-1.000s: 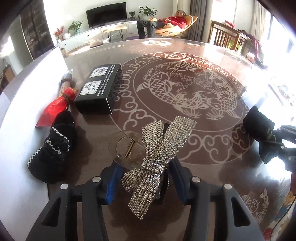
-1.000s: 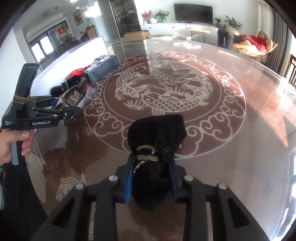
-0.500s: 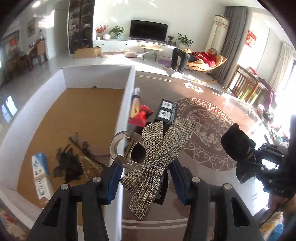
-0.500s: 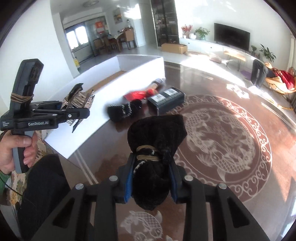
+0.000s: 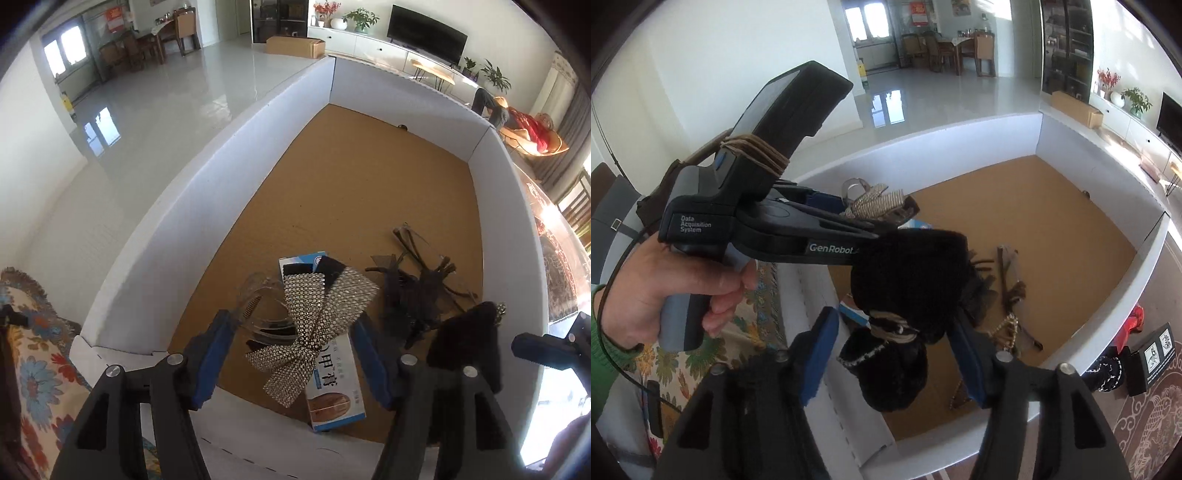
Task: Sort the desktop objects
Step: 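Carry the bow clip and pouch over the cardboard box and open both tools, then withdraw both open tools back over the table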
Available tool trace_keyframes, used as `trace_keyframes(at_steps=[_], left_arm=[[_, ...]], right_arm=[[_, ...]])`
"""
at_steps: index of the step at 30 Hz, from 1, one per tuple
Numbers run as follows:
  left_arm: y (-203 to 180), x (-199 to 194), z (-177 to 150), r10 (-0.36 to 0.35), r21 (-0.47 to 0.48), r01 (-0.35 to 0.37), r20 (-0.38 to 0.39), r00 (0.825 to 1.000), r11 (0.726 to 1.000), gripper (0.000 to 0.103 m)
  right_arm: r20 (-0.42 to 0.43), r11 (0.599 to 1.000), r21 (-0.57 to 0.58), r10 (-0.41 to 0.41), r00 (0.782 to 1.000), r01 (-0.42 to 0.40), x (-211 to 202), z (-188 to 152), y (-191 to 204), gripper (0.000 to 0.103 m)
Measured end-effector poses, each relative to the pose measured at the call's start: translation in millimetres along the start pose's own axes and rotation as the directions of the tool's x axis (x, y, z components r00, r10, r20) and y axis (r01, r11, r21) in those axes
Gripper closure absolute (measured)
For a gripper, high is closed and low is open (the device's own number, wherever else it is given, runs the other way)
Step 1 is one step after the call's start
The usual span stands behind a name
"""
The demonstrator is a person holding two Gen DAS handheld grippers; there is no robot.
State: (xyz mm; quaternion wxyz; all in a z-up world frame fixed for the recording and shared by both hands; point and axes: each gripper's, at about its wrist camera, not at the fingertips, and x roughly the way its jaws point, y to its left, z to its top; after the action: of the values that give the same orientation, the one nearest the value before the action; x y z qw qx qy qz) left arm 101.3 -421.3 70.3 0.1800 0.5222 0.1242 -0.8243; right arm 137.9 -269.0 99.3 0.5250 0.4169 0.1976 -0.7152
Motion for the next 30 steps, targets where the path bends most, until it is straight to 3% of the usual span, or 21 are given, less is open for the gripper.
trace_keyframes(at_steps=[3,5,7,9,11,12,15,16,18,20,23,24,28,30], left_arm=[[-2,-13,-6,-0.011,0.029,0.009,0.07,0.997,1.0,0.036],[-15,-33,-11,-0.042,0.067,0.033,0.136,0.99,0.997,0.036],[-40,-59,-20,-0.116,0.134,0.092,0.19,0.975,0.987,0.036],[-78,-84,-30,-0.218,0.225,0.171,0.207,0.954,0.959,0.029],[-124,-106,-49,-0.331,0.339,0.253,0.196,0.923,0.906,0.007],[-149,-114,-59,-0.379,0.399,0.287,0.173,0.909,0.871,0.002],[-220,-106,-94,-0.487,0.516,0.408,0.022,0.873,0.754,0.0],[-242,-95,-104,-0.494,0.529,0.432,-0.028,0.869,0.73,0.0],[-277,-60,-117,-0.449,0.52,0.421,-0.08,0.89,0.743,0.0],[-304,-22,-122,-0.384,0.478,0.381,-0.098,0.918,0.791,0.0],[-323,14,-129,-0.339,0.421,0.348,-0.1,0.936,0.837,0.0],[-329,17,-133,-0.323,0.425,0.316,-0.057,0.945,0.848,0.0],[-343,27,-136,-0.259,0.47,0.216,0.029,0.965,0.856,0.0],[-344,27,-138,-0.277,0.486,0.21,0.07,0.958,0.848,0.0]], right_arm=[[0.048,0.999,0.032,0.005,0.999,-0.007,-14,-3,-10,0.032],[0.111,0.999,0.05,-0.026,0.994,0.02,-40,-13,-19,0.024],[0.188,0.992,0.092,-0.104,0.977,0.088,-73,-31,-34,0.011],[0.238,0.967,0.171,-0.228,0.944,0.19,-105,-67,-56,0.001],[0.216,0.912,0.279,-0.366,0.905,0.302,-128,-114,-82,0.0],[0.179,0.878,0.33,-0.42,0.89,0.347,-135,-139,-96,0.0],[0.013,0.762,0.441,-0.535,0.845,0.475,-142,-216,-135,0.0],[-0.035,0.731,0.476,-0.54,0.841,0.489,-143,-239,-147,0.0],[-0.1,0.681,0.53,-0.542,0.834,0.506,-146,-275,-166,0.0],[-0.139,0.65,0.548,-0.55,0.823,0.527,-149,-297,-178,0.0],[-0.148,0.633,0.561,-0.557,0.817,0.533,-152,-311,-187,0.0],[-0.148,0.634,0.559,-0.559,0.816,0.535,-152,-317,-184,0.0],[-0.177,0.655,0.51,-0.554,0.813,0.558,-137,-319,-191,0.0],[-0.151,0.673,0.522,-0.532,0.833,0.525,-137,-322,-198,0.0]])
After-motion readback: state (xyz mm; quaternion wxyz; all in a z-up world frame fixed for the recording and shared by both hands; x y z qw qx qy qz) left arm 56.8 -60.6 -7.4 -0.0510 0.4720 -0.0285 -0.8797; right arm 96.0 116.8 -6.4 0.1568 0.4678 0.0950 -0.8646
